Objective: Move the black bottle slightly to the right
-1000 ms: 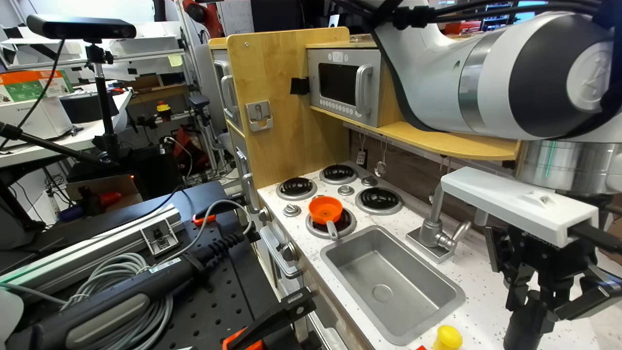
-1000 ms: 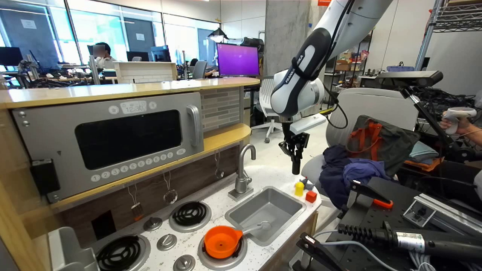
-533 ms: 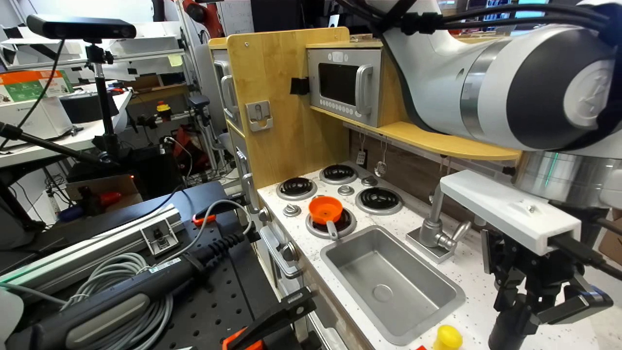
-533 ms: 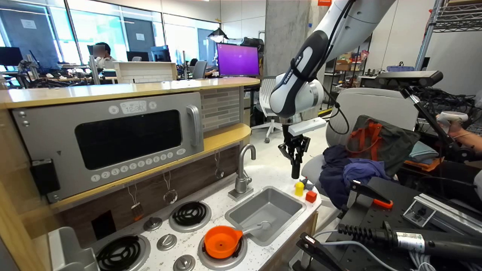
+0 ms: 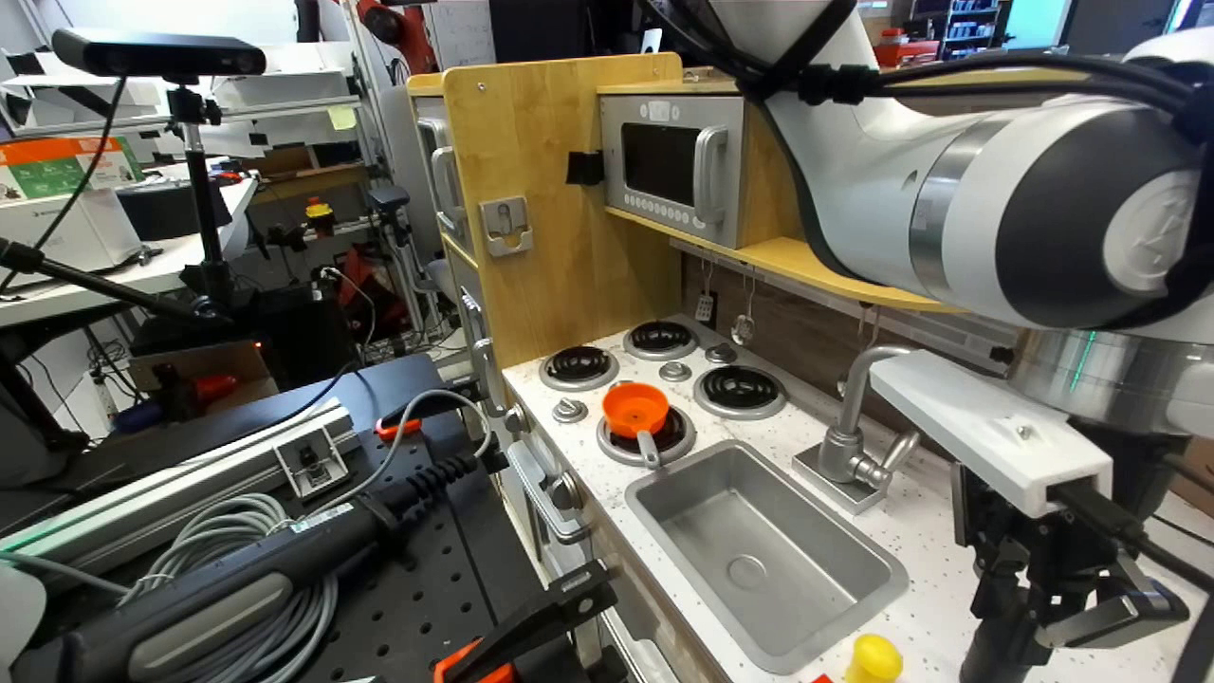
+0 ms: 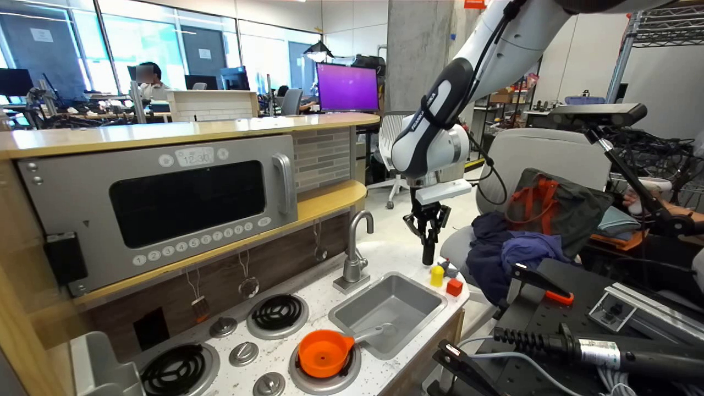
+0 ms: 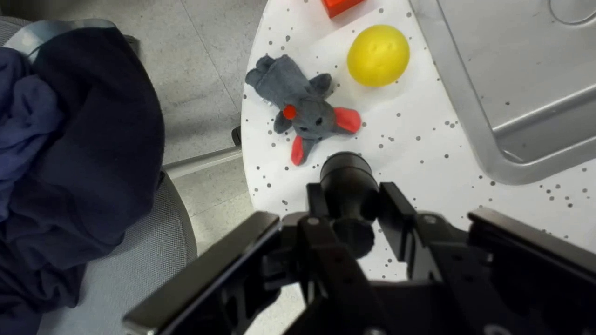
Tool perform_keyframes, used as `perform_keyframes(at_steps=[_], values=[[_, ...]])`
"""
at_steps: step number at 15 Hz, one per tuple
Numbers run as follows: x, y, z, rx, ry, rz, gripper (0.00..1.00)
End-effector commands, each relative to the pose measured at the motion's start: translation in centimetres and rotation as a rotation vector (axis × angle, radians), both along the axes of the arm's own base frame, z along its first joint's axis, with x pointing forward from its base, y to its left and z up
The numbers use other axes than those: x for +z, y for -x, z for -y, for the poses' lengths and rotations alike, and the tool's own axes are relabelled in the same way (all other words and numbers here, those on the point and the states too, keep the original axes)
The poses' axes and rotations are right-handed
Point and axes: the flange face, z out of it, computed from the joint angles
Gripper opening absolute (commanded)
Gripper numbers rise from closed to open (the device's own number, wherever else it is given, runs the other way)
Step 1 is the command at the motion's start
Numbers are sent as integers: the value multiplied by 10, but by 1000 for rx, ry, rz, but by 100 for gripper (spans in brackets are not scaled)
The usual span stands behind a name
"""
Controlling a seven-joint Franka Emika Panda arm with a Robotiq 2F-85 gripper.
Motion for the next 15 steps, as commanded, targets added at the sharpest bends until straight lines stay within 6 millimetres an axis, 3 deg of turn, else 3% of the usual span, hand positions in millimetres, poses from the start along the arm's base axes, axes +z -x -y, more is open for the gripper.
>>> perform_keyframes(at_steps=[1,10,11,12,15], values=[[-21,-9,4,-67,-35,10,8],[-19,-26,3,-83,-70,71,8],[-19,-27,2,-81,-69,70,58],[-19,-27,0,-79,-62,71,59],[-21,-27,-4,-67,-56,70,79]])
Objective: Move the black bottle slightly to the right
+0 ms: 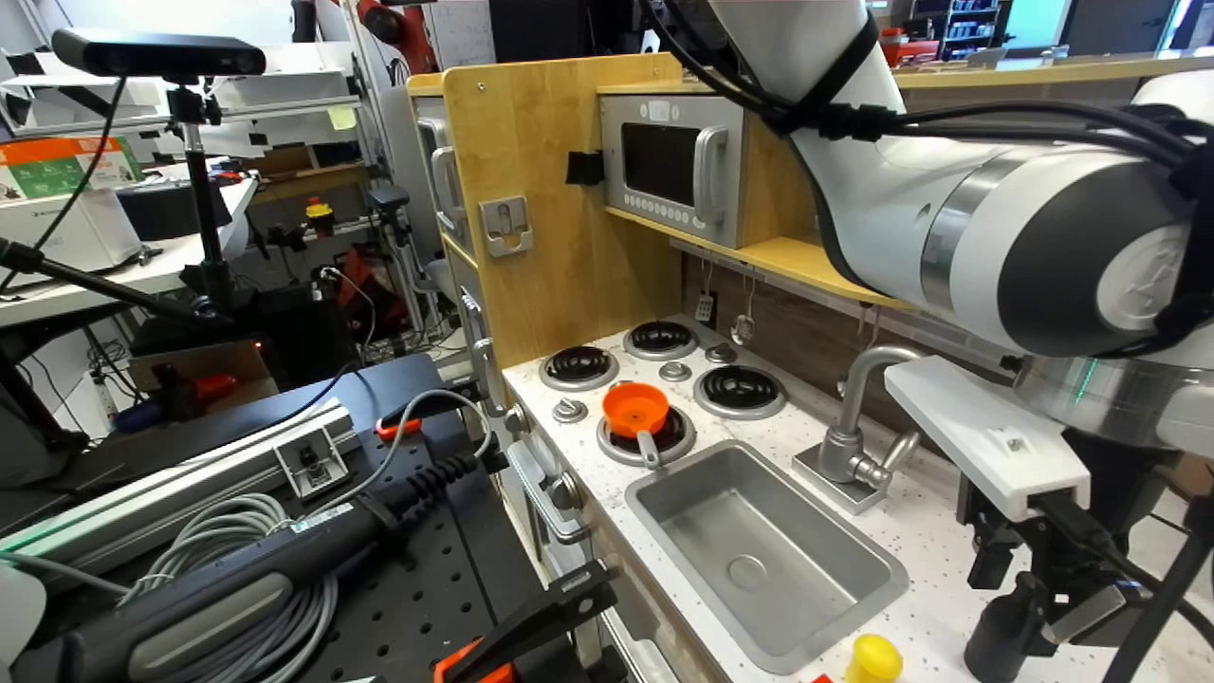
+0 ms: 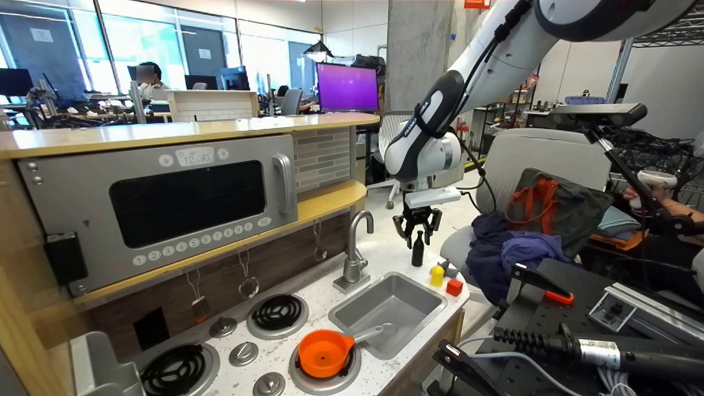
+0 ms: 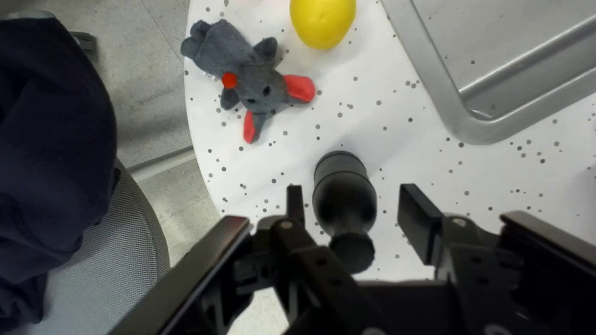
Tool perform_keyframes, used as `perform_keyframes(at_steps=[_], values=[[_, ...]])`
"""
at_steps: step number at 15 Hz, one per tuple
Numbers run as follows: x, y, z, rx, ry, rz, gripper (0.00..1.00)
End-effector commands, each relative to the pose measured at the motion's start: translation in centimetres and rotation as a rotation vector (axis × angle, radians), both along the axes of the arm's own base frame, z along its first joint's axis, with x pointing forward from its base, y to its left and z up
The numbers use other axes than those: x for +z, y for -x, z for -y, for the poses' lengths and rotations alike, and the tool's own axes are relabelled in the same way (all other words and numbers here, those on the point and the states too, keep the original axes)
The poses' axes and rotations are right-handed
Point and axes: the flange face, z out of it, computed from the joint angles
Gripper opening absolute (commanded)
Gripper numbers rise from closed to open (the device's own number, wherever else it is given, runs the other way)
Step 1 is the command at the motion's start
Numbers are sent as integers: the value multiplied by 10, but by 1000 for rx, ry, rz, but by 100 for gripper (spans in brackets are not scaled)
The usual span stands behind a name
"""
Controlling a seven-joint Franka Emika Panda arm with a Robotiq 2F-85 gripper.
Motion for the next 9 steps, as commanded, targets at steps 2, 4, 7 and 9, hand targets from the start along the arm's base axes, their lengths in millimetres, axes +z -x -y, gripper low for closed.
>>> perform_keyframes(at_steps=[2,4,7,9], values=[[-2,-5,-4,9,-14,22,94],[3,-5,-7,9,-1,29,100],[15,-6,-14,24,18,65,100],[21,-5,-18,41,37,95,100]])
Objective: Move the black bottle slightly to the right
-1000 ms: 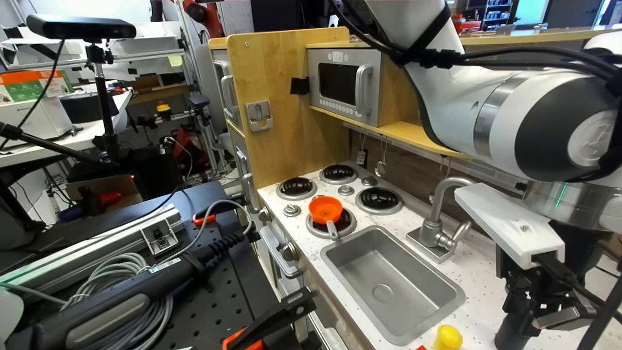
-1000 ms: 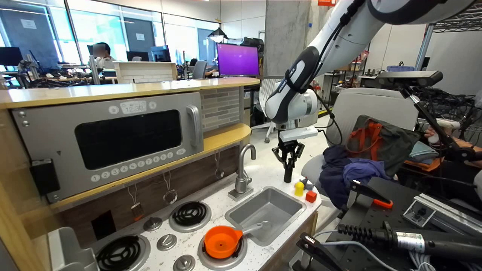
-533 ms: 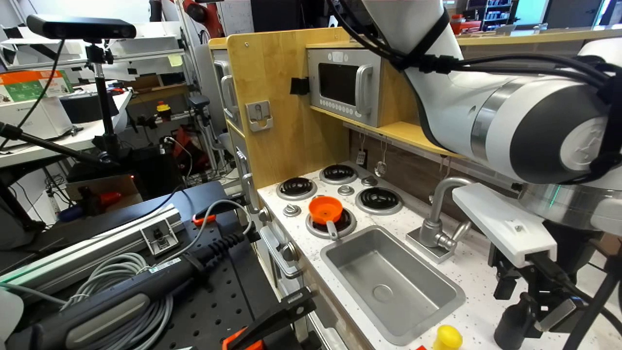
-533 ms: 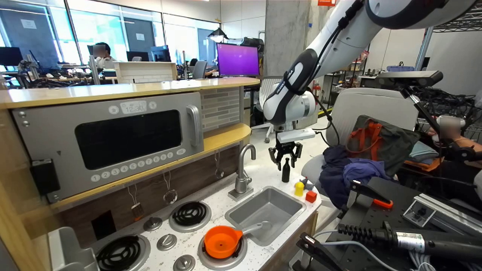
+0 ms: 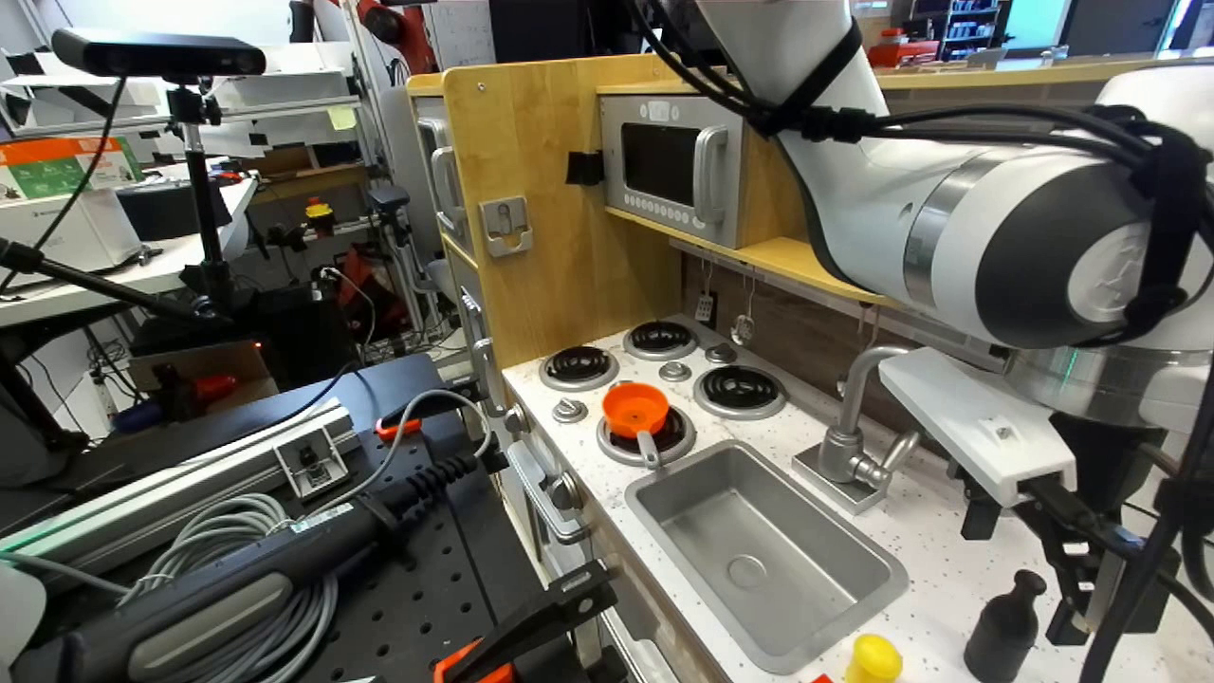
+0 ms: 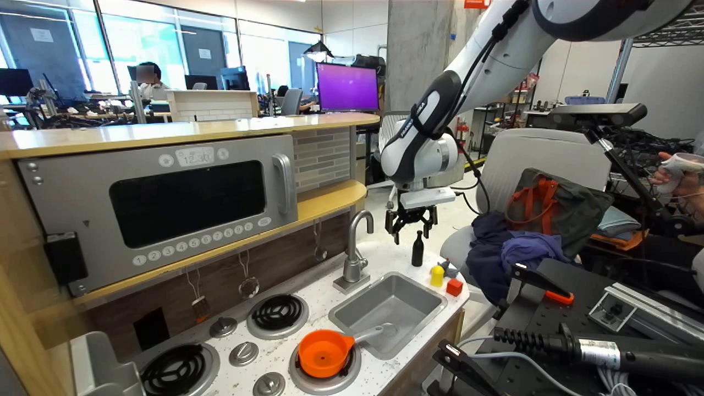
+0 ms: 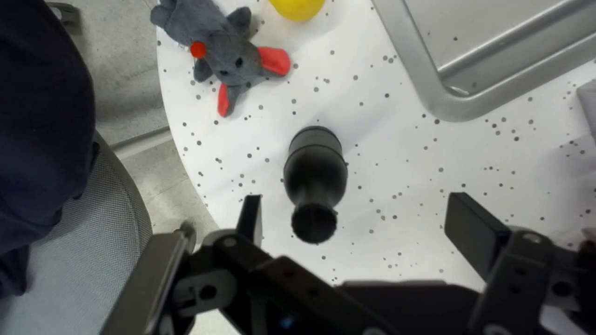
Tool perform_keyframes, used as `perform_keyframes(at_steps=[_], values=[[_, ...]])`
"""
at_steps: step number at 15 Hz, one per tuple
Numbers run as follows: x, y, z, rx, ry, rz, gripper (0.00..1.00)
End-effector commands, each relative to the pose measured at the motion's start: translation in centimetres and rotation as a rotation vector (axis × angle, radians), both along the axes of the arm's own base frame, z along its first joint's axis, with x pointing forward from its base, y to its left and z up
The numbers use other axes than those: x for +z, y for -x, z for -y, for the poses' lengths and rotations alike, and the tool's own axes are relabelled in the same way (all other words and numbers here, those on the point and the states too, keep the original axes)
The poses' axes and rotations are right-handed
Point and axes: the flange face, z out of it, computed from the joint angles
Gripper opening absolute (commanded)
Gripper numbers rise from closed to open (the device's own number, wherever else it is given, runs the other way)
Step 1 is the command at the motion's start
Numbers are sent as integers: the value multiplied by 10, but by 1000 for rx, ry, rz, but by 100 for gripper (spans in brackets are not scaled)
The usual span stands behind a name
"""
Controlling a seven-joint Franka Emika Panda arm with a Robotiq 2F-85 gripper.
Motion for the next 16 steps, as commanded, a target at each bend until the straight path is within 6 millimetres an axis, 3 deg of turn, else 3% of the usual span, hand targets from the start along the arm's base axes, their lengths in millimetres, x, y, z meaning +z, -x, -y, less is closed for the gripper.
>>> perform_keyframes(at_steps=[1,10,16], values=[[18,9,-10,20,32,38,100],[52,71,-53,182,77,71,100],[85,122,-109,361,-7,34,100]])
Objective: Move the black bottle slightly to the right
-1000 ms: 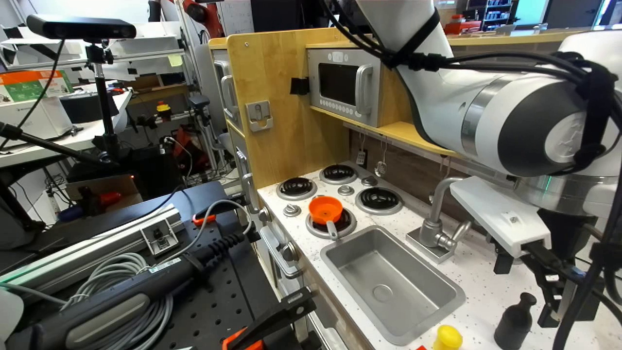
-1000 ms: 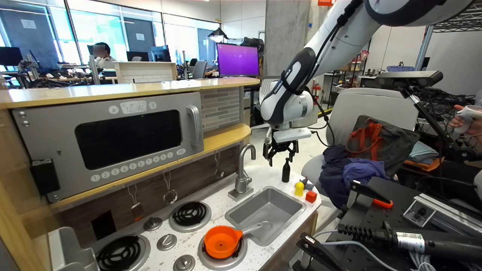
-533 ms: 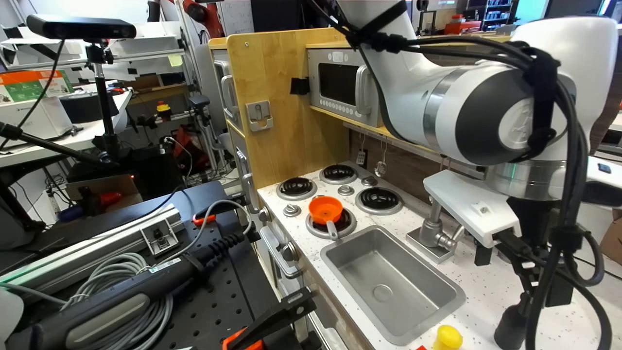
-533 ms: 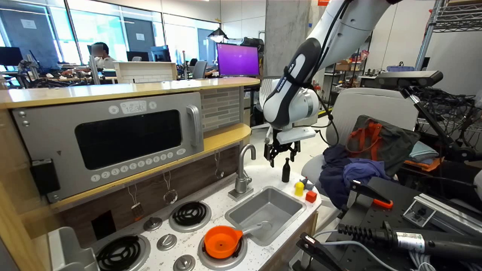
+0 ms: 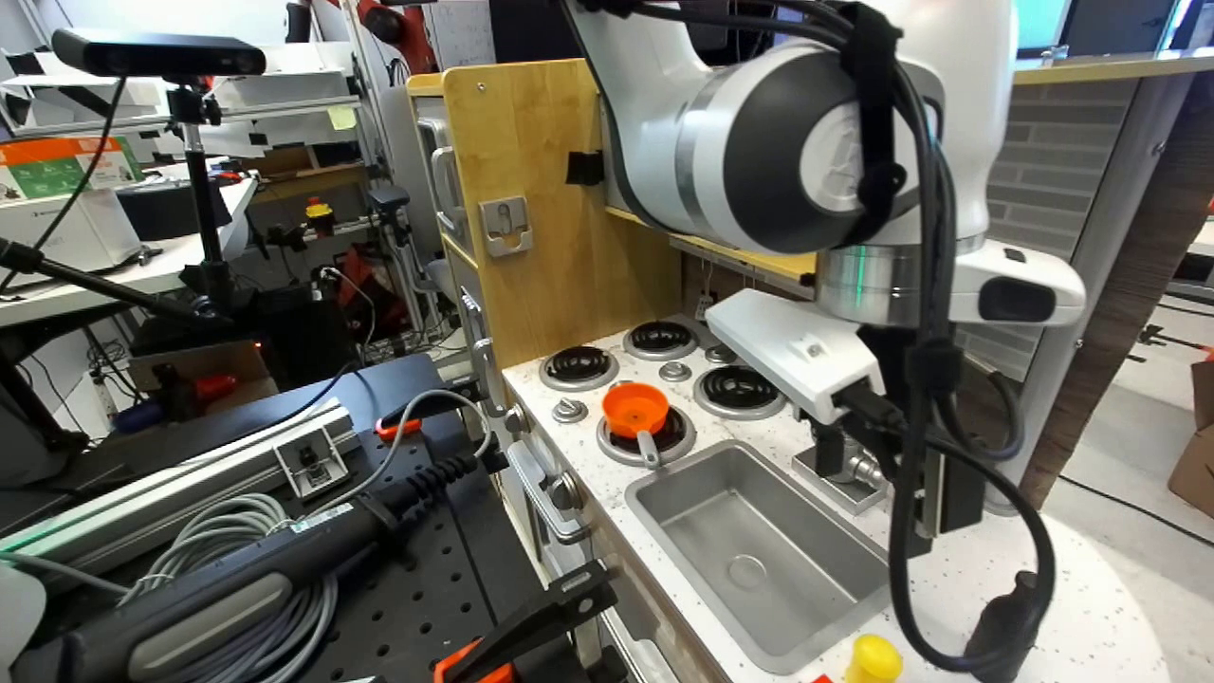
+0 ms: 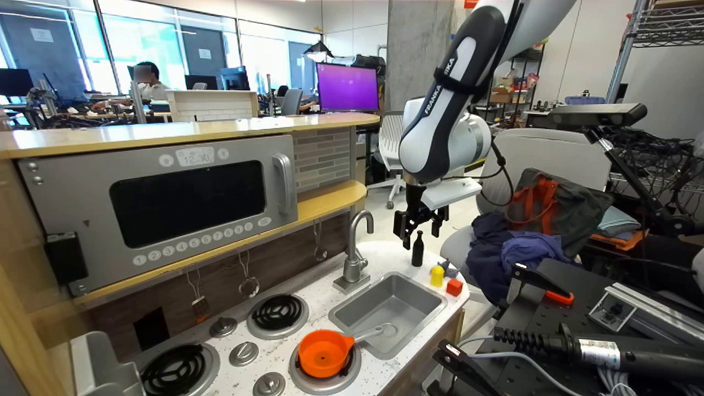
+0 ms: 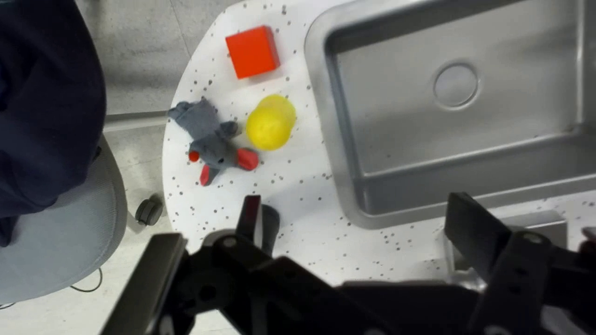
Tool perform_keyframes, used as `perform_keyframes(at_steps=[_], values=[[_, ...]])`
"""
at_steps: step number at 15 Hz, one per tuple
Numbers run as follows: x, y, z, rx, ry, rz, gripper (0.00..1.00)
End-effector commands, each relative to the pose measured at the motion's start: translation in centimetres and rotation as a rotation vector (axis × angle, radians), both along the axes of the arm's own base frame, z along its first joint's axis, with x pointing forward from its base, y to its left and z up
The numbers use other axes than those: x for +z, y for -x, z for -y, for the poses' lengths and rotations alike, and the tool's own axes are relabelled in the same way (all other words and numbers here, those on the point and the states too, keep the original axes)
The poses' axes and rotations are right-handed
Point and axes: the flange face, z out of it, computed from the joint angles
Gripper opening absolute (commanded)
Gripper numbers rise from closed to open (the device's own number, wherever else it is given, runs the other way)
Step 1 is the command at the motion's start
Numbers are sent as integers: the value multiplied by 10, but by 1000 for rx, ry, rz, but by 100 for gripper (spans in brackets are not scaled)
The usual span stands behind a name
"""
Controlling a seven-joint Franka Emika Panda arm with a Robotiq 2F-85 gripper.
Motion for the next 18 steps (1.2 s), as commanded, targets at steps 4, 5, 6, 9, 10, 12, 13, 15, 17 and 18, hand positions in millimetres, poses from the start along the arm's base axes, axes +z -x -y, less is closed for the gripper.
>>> perform_keyframes(at_steps=[4,5,6,9,10,12,13,15,17,18], values=[[57,57,-62,205,-75,-23,100],[60,62,-68,243,-78,-40,100],[45,42,-60,181,-72,-22,100],[53,56,-69,217,-82,-31,100],[53,57,-69,220,-82,-33,100],[53,58,-69,222,-82,-35,100],[53,58,-69,223,-82,-35,100],[53,58,-69,223,-82,-35,100],[53,58,-69,223,-82,-35,100],[53,58,-69,224,-82,-35,100]])
